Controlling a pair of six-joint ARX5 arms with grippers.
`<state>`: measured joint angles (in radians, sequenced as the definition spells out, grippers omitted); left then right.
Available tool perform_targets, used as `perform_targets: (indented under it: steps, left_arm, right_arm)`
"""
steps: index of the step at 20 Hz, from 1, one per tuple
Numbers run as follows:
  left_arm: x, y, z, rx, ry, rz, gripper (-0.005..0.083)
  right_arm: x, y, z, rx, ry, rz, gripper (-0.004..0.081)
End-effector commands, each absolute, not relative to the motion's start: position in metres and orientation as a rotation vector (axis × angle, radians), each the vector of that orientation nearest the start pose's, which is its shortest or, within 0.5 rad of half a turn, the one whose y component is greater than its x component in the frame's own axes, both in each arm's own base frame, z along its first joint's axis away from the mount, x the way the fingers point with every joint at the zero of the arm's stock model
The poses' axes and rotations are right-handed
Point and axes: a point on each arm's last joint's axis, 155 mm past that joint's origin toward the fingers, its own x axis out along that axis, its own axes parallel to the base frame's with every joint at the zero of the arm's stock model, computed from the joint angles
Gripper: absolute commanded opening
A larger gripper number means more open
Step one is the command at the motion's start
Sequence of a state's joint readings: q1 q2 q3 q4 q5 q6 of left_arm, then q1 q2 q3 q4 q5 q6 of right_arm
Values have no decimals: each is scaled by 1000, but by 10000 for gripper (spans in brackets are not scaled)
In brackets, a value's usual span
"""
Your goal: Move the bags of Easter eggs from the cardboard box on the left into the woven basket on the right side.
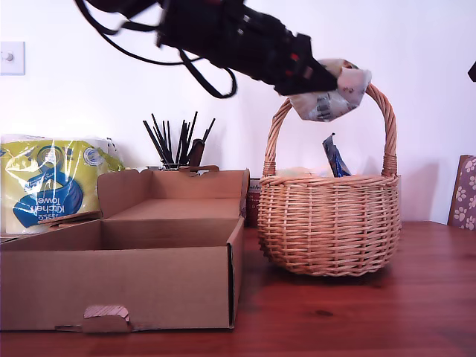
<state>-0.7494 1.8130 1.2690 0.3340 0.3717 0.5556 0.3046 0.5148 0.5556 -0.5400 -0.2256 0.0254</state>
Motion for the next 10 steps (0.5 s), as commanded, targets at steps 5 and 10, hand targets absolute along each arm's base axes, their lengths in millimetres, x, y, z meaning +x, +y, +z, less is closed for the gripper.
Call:
perform_targets:
  steps: [5, 10]
  left_arm:
    - [394, -445, 167, 573, 68, -1126, 61]
    - [396, -428, 104, 689, 257, -1110, 76]
  right_arm:
    - [225, 115, 187, 4, 509, 515, -12]
    - [225, 115, 186, 4, 511, 515, -12]
